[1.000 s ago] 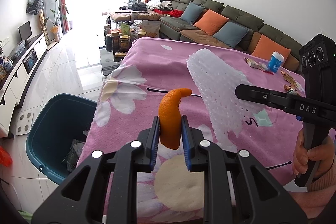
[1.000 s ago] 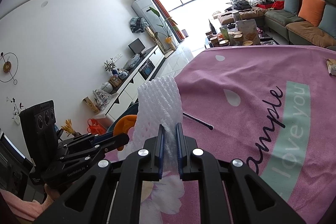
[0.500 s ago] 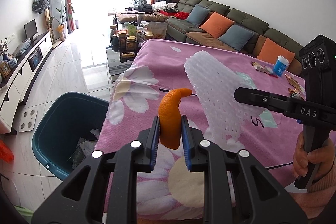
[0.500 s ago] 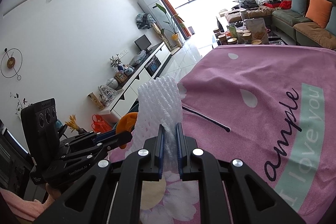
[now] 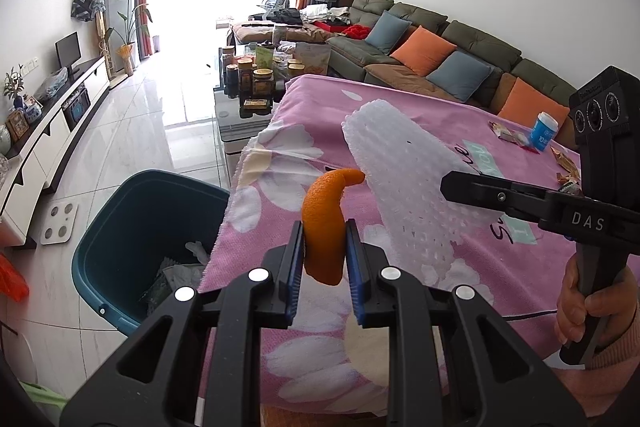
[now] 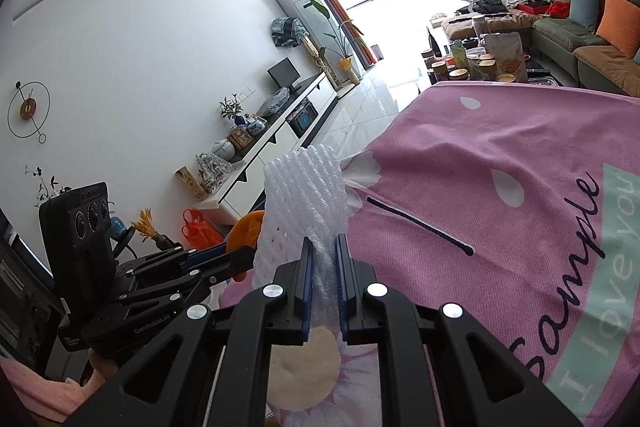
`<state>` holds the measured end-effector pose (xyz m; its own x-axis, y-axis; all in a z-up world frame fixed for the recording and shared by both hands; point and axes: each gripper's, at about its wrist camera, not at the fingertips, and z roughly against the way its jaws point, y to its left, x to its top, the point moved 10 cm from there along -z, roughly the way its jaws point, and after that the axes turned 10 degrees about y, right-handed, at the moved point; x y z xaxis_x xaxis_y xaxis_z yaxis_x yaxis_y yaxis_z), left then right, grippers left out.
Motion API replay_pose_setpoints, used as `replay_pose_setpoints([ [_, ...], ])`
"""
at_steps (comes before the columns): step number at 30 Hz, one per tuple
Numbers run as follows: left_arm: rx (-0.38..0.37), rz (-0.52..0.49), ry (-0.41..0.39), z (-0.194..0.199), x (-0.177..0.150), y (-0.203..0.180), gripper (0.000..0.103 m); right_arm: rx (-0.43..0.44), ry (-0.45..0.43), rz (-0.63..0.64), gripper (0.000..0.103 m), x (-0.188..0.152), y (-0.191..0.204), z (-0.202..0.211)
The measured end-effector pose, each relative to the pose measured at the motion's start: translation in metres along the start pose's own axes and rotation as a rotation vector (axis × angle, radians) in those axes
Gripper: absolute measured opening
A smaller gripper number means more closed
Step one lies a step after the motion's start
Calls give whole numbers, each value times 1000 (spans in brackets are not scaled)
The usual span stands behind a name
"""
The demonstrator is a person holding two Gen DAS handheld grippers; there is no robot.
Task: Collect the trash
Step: 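Carry the orange peel over the teal bin with the left tool while the right carries the foam net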
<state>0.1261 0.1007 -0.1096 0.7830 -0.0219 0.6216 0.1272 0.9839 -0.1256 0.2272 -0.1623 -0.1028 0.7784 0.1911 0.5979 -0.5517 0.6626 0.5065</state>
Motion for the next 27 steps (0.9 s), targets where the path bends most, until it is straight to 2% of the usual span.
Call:
replay_pose_setpoints([
  [27, 54, 63, -16, 10, -2, 37, 21, 36, 50, 53, 9, 13, 26, -33],
])
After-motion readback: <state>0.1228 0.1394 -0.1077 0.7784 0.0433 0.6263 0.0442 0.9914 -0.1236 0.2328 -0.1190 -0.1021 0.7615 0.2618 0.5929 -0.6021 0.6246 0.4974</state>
